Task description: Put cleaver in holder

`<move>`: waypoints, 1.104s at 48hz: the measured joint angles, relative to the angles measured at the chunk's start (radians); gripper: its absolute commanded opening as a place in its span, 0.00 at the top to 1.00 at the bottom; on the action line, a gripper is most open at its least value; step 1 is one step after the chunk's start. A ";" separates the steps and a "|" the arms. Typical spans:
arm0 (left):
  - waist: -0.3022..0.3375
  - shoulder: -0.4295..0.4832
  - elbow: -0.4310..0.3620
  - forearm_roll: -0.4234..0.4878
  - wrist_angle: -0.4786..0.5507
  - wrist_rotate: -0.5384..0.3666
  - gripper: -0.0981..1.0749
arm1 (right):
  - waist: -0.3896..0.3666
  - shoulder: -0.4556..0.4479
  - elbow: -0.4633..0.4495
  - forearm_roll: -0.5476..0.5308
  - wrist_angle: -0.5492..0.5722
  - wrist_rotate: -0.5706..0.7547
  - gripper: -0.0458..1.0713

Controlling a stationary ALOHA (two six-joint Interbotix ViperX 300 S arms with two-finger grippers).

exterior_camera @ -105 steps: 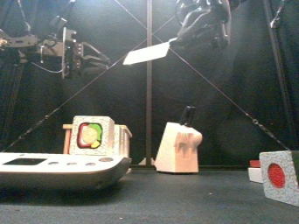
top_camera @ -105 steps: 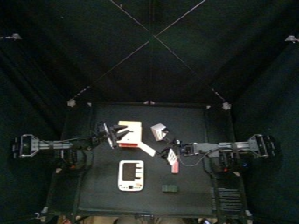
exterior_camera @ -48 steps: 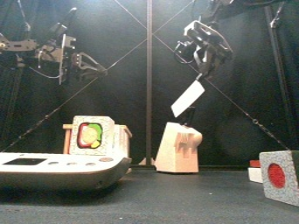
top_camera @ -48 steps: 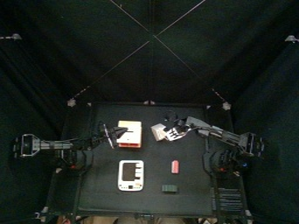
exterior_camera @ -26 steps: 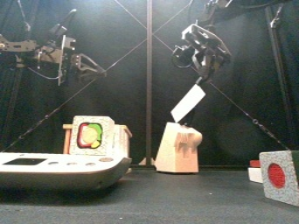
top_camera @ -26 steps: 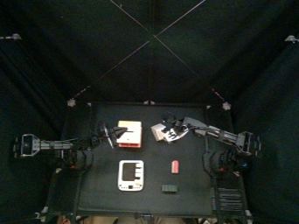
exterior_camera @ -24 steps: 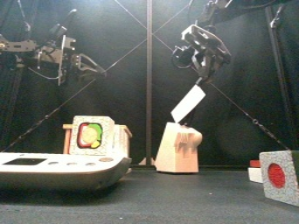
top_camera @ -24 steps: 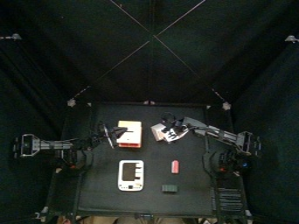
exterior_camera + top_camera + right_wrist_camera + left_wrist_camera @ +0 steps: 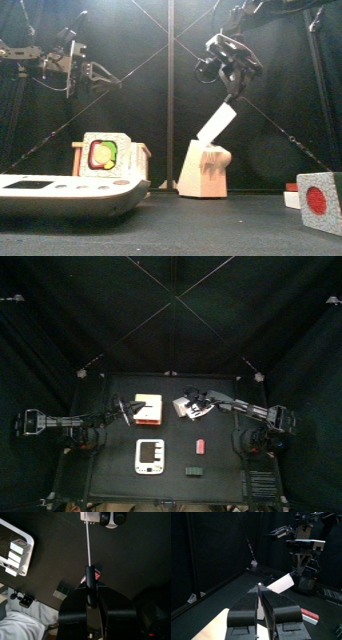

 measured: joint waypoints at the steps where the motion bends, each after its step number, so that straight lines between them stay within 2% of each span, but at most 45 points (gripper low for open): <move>1: 0.000 0.000 0.000 0.000 0.000 0.000 0.49 | 0.000 0.000 0.000 -0.002 0.000 0.000 0.64; 18: 0.000 -0.002 0.003 0.000 -0.002 0.000 0.49 | 0.000 0.034 -0.005 0.002 0.032 -0.002 0.64; 53: 0.002 -0.002 0.005 0.000 0.000 0.000 0.49 | -0.009 0.109 -0.123 0.002 0.144 -0.034 0.64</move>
